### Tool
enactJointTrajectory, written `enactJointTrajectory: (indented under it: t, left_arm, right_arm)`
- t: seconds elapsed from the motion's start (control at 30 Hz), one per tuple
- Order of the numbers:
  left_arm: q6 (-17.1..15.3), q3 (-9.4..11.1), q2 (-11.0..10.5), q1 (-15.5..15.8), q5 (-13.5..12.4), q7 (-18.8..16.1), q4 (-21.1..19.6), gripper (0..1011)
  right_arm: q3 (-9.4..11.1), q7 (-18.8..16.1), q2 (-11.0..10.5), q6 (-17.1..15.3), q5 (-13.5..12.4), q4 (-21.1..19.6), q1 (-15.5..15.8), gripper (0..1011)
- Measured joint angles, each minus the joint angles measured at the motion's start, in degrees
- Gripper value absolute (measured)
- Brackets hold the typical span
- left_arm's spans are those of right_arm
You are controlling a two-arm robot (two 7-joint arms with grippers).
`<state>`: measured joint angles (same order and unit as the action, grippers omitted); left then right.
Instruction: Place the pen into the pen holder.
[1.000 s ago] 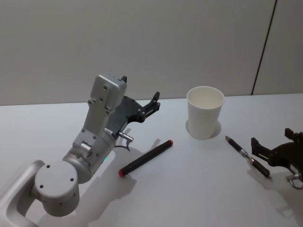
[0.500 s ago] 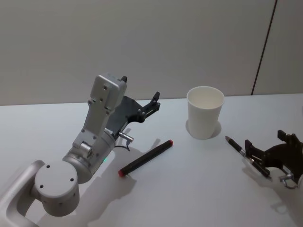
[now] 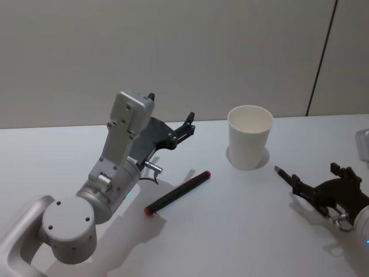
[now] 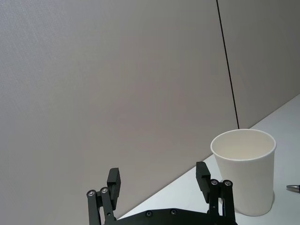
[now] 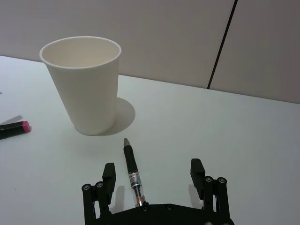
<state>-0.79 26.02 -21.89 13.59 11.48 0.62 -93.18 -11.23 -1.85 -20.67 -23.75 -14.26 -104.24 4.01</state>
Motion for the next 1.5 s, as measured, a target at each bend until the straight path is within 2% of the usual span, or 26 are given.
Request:
enactJointTrajectory:
  t: [0.6, 1.5]
  left_arm:
    - [0.00, 0.00, 0.00, 0.00, 0.00, 0.00, 0.00, 1001]
    - [0.00, 0.00, 0.00, 0.00, 0.00, 0.00, 0.00, 1001]
  right_arm:
    - [-1.08, -0.92, 2.06, -0.29, 2.02, 3.50, -1.29, 1001]
    - [-1.58, -1.58, 3.51, 0.34, 3.81, 6.40, -2.22, 1001]
